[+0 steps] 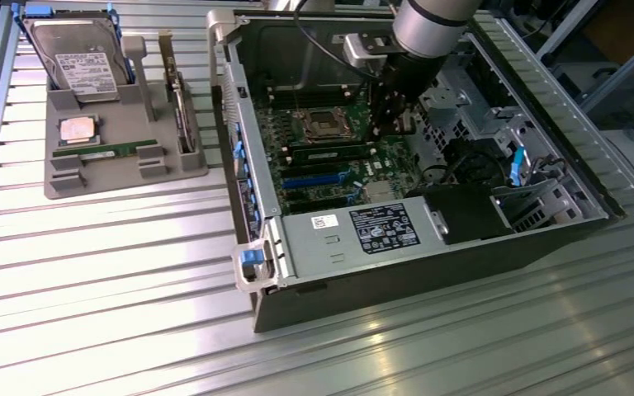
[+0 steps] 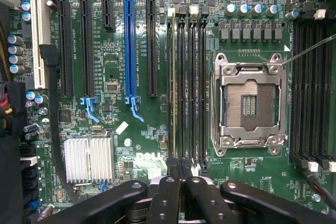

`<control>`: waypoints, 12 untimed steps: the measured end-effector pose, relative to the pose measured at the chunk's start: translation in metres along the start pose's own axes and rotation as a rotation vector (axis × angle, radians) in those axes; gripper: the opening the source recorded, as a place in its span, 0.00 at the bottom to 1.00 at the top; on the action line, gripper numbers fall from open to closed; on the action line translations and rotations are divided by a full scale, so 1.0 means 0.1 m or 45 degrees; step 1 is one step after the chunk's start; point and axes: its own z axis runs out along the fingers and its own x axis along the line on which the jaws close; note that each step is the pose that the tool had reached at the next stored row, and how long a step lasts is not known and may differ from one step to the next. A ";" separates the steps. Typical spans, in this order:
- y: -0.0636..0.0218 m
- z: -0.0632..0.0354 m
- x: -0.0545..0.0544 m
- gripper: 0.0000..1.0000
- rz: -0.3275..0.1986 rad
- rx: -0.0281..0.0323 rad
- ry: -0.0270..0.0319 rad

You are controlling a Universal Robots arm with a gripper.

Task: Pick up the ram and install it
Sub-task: 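Press down the ram until it locks into place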

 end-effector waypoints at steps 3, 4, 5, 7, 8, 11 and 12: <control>0.086 -0.002 0.00 0.11 0.000 0.0003 0.0005; 0.109 -0.002 0.00 0.11 0.000 0.0004 0.0005; 0.128 -0.002 0.00 0.11 0.000 0.0005 0.0004; 0.172 -0.001 0.00 0.11 0.000 0.0008 0.0003; 0.198 -0.001 0.00 0.11 0.000 0.0008 0.0004; 0.270 -0.001 0.00 0.11 0.000 0.0011 0.0003; 0.296 0.000 0.00 0.11 0.000 0.0012 0.0002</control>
